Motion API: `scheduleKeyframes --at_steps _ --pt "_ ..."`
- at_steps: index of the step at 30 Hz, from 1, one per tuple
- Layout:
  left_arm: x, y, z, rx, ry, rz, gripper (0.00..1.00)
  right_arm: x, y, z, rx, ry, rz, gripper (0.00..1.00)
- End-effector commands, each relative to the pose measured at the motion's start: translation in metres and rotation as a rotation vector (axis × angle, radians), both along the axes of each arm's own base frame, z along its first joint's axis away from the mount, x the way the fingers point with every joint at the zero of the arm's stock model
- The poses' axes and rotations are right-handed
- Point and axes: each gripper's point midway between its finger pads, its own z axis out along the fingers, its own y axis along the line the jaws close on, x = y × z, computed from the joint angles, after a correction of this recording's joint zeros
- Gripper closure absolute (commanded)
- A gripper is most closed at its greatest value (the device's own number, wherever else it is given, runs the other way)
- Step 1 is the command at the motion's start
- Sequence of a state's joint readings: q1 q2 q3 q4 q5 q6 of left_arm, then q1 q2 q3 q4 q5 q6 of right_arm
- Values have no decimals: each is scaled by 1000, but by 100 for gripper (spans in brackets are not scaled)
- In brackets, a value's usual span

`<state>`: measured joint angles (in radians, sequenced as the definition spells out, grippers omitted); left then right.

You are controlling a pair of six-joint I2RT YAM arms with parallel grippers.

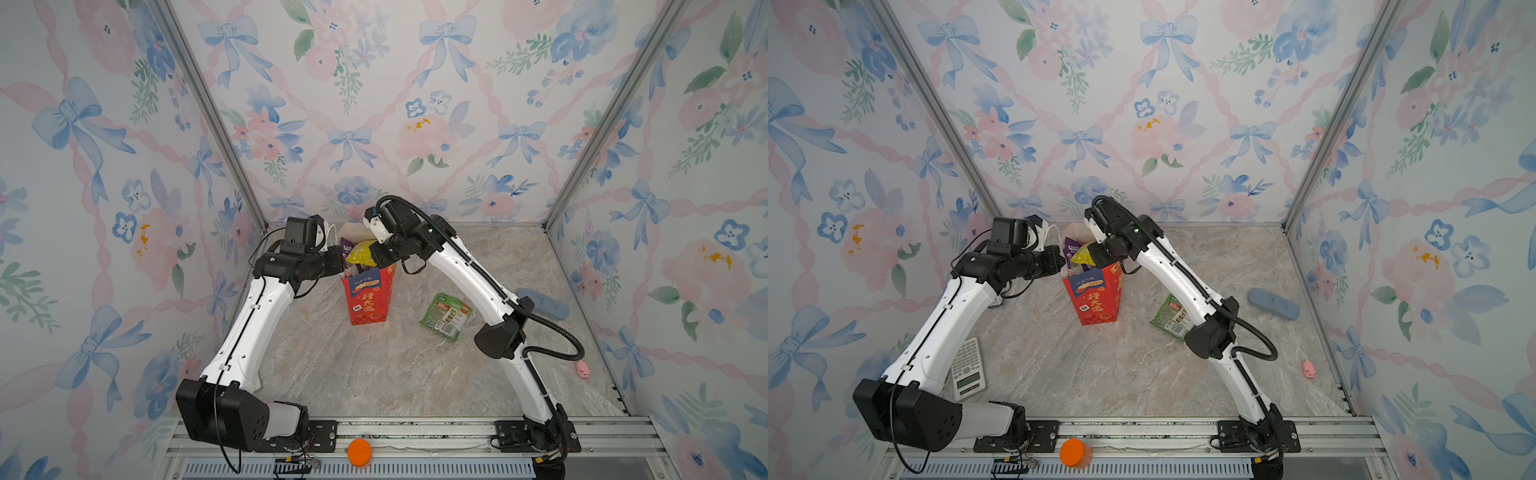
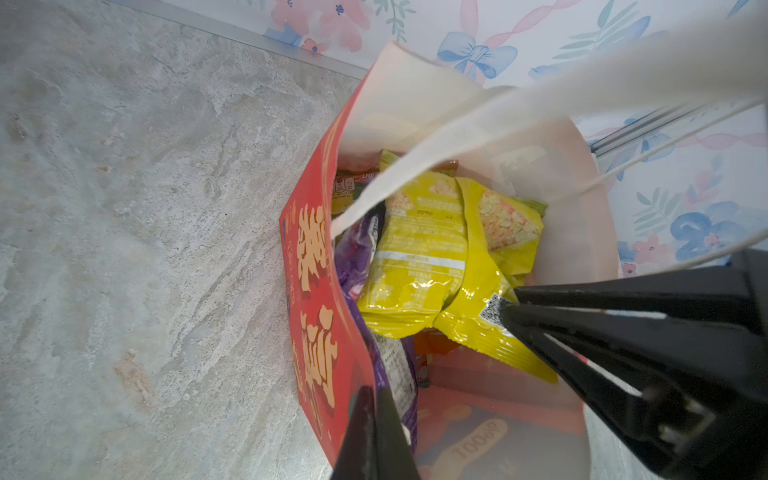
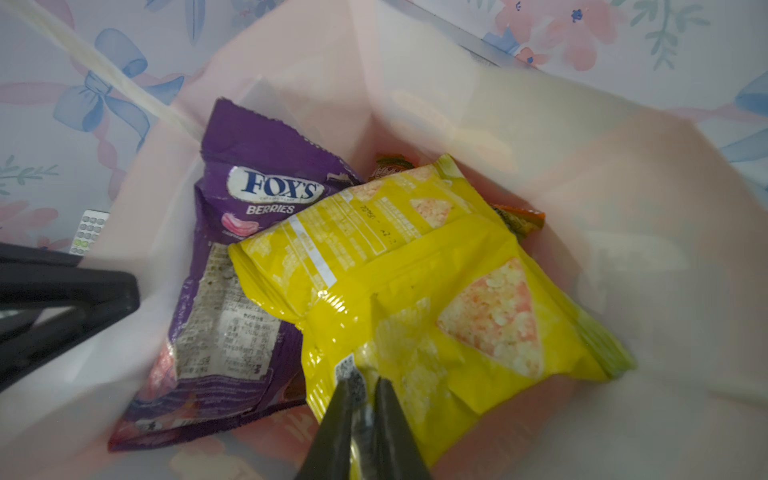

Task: Place the snacks into the paper bag
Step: 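Open the right gripper and push the yellow packet deeper into the bag, then raise the right gripper out of the bag and move it over the green packet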

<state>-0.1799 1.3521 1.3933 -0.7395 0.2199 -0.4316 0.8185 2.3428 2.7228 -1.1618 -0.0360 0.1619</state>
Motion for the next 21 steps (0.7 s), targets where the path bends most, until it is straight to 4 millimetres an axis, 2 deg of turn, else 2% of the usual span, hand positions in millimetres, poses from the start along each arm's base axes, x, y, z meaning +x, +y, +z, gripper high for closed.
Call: scheduleKeyframes --at_steps 1,5,8,10,12,15,16,17,18,21 --pt "4 -6 17 -35 -34 -17 100 -25 -1 38 78 8 46 72" --pt "4 -5 16 -33 -33 -17 100 -27 -8 104 227 -107 42 44" --pt "4 -5 15 -32 -31 -18 100 -33 -16 141 317 -169 38 37" --pt "4 -5 15 -29 -31 -17 100 -36 -25 156 356 -196 20 35" --pt "4 -5 15 -29 -33 -19 100 -38 -36 159 370 -208 -9 33" --pt "4 -6 14 -31 -33 -22 100 -38 -63 150 368 -214 -96 30" --pt "4 -6 14 -31 -33 -23 100 -38 -75 140 364 -206 -135 28" --pt "5 -6 15 -31 -35 -24 100 -37 -84 122 348 -182 -170 26" --pt "5 -7 16 -33 -40 -26 100 -39 -101 113 344 -180 -218 23" --pt "7 -7 18 -34 -47 -28 100 -42 -147 63 328 -88 -384 20"
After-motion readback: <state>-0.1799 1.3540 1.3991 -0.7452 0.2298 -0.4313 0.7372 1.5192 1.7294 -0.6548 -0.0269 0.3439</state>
